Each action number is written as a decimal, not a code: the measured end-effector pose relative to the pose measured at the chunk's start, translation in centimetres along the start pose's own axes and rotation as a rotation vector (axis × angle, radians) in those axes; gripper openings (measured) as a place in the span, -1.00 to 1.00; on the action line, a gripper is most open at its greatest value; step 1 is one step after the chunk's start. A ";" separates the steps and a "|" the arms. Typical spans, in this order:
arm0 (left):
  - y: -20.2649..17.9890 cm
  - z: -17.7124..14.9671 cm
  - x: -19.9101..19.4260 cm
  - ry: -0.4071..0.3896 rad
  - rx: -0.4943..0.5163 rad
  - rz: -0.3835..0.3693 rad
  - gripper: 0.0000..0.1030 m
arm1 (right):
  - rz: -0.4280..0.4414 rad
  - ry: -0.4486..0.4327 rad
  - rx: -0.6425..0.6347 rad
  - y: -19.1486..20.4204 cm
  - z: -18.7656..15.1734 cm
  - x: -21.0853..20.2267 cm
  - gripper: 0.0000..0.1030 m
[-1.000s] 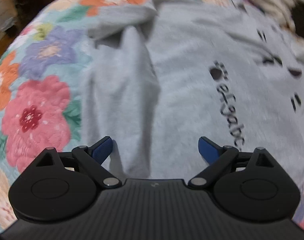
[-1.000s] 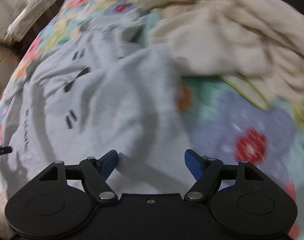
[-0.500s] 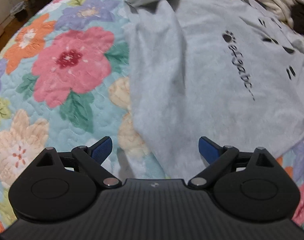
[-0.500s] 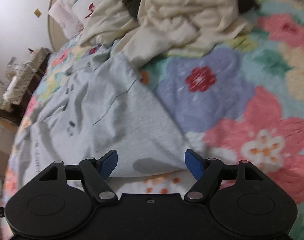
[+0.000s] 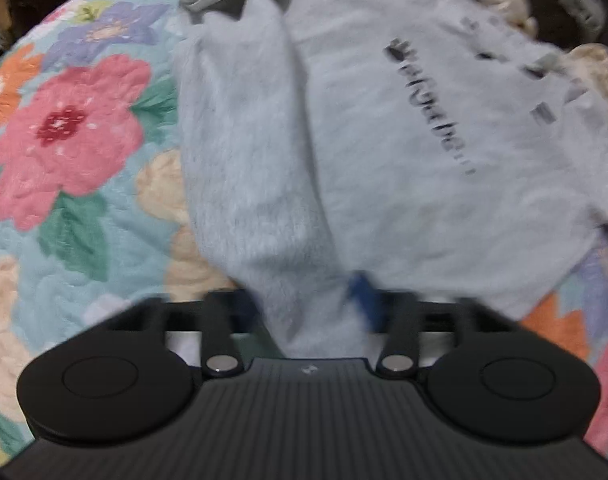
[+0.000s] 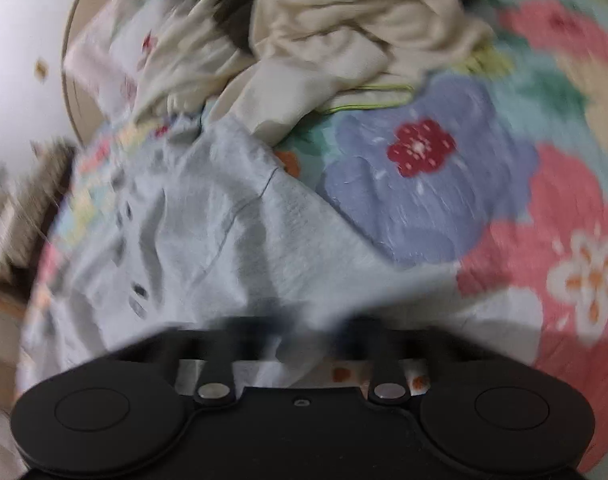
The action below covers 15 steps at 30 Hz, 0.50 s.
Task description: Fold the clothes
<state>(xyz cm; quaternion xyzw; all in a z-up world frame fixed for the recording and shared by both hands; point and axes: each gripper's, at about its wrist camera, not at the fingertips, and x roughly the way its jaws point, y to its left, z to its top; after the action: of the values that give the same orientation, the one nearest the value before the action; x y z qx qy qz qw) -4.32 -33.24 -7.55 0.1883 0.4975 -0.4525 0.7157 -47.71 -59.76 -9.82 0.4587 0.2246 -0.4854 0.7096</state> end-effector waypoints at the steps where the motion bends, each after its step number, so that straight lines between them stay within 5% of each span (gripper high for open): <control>1: 0.0 0.1 -0.3 -0.008 -0.004 -0.017 -0.73 | -0.025 -0.017 -0.037 0.4 0.0 -0.6 -0.87; 6: -0.5 0.5 -3.5 -0.121 0.008 0.006 -0.80 | -0.069 -0.073 -0.194 2.9 0.0 -6.2 -0.90; 15: 2.5 1.3 -11.0 -0.286 -0.070 0.034 -0.80 | -0.067 0.028 -0.233 5.5 -3.2 -15.2 -0.90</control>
<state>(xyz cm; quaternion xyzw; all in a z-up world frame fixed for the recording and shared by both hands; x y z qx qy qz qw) -2.53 -27.84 2.24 0.1052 0.4026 -0.4449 0.7930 -48.94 -49.03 2.62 0.3722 0.3046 -0.4732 0.7381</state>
